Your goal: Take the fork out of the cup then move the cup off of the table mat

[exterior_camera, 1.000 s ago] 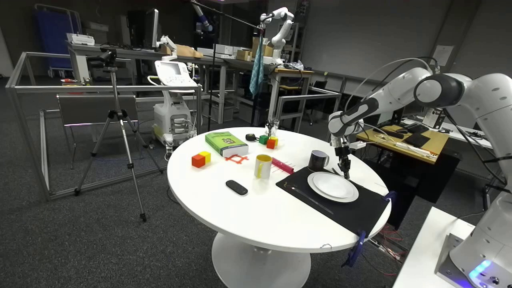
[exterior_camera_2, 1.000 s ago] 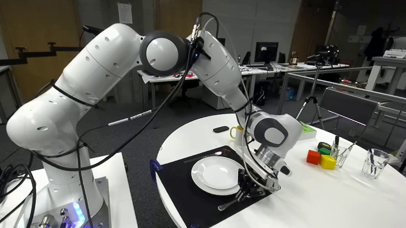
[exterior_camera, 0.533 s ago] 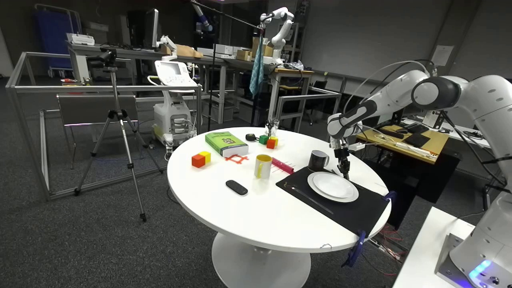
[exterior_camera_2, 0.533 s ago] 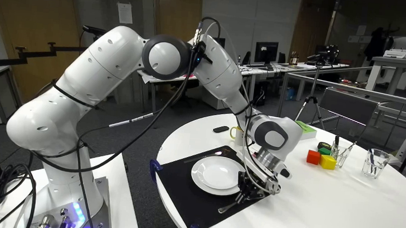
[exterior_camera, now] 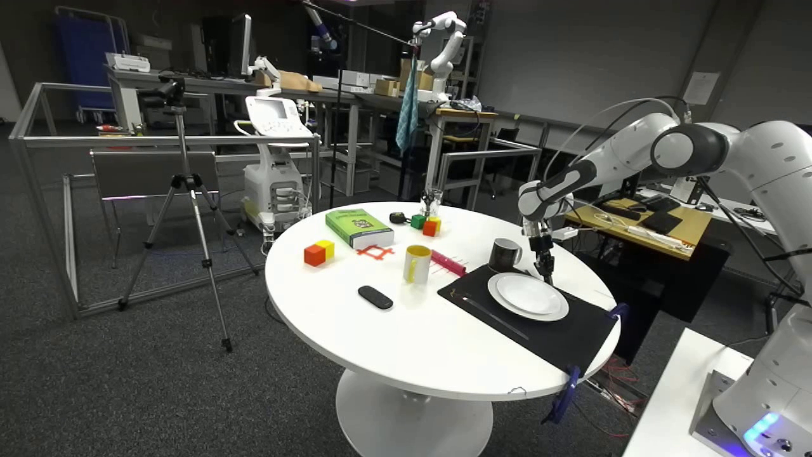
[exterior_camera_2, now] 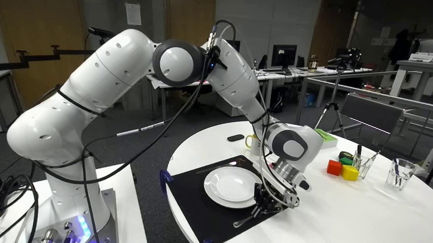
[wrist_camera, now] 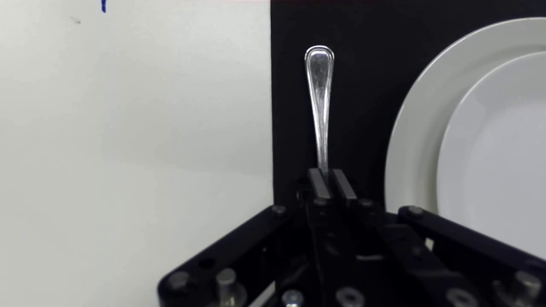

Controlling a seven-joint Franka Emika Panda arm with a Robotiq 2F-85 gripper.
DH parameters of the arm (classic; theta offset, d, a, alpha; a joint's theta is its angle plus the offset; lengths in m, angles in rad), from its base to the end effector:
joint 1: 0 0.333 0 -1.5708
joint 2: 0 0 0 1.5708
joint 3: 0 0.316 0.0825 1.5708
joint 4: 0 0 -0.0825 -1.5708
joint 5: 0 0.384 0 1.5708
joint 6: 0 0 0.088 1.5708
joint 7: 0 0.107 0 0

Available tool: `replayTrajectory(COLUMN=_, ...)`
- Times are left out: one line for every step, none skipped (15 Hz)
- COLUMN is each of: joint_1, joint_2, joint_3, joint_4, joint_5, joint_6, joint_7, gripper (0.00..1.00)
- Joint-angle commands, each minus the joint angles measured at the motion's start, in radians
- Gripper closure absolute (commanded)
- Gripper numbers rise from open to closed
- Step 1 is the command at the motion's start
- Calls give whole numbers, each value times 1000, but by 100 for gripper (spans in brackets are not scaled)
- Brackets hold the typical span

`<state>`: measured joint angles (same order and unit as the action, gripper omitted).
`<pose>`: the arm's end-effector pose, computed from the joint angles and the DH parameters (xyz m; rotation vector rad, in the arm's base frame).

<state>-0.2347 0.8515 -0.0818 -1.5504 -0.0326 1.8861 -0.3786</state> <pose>0.6052 -0.1962 0.1163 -2.9530 -0.1360 0.7789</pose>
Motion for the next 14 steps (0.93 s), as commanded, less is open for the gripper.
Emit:
replayTrajectory(joint_1=-9, joint_2=13, joint_3=9, joint_4=36, joint_5=-12, joint_6=-30, joint_7=8, gripper=62)
replayTrajectory(joint_1=-9, joint_2=13, joint_3=9, joint_4=37, joint_5=-12, joint_6=-30, joint_7=7, gripper=54)
replayTrajectory(joint_1=-8, joint_2=13, joint_3=8, joint_4=38, joint_5=-13, joint_6=-29, joint_7=9, gripper=45)
replayTrajectory(joint_1=-9, joint_2=11, joint_3=8, joint_4=38, joint_5=-14, joint_6=-29, joint_7=8, gripper=38)
replayTrajectory(joint_1=-10, joint_2=8, joint_3=7, joint_4=37, joint_5=-15, joint_6=-31, joint_7=7, gripper=32)
replayTrajectory(joint_1=-11, joint_2=2, joint_3=4, joint_4=35, joint_5=-17, joint_6=-31, joint_7=8, gripper=23)
replayTrajectory(joint_1=-10, joint_2=-8, joint_3=0, joint_4=32, joint_5=-20, joint_6=-37, joint_7=11, gripper=16)
replayTrajectory(joint_1=-10, joint_2=-16, joint_3=-3, joint_4=30, joint_5=-24, joint_6=-41, joint_7=10, gripper=7)
replayTrajectory(joint_1=-8, joint_2=-28, joint_3=-8, joint_4=27, joint_5=-31, joint_6=-41, joint_7=11, gripper=1)
replayTrajectory(joint_1=-7, joint_2=-43, joint_3=-11, joint_4=21, joint_5=-37, joint_6=-41, joint_7=10, gripper=0)
replayTrajectory(joint_1=-5, joint_2=-55, joint_3=-13, joint_4=18, joint_5=-41, joint_6=-41, joint_7=11, gripper=0)
replayTrajectory(joint_1=-4, joint_2=-67, joint_3=-14, joint_4=15, joint_5=-45, joint_6=-38, joint_7=12, gripper=0)
replayTrajectory(joint_1=-3, joint_2=-85, joint_3=-13, joint_4=7, joint_5=-47, joint_6=-36, joint_7=12, gripper=0)
replayTrajectory(joint_1=-2, joint_2=-104, joint_3=-12, joint_4=-1, joint_5=-49, joint_6=-35, joint_7=14, gripper=0)
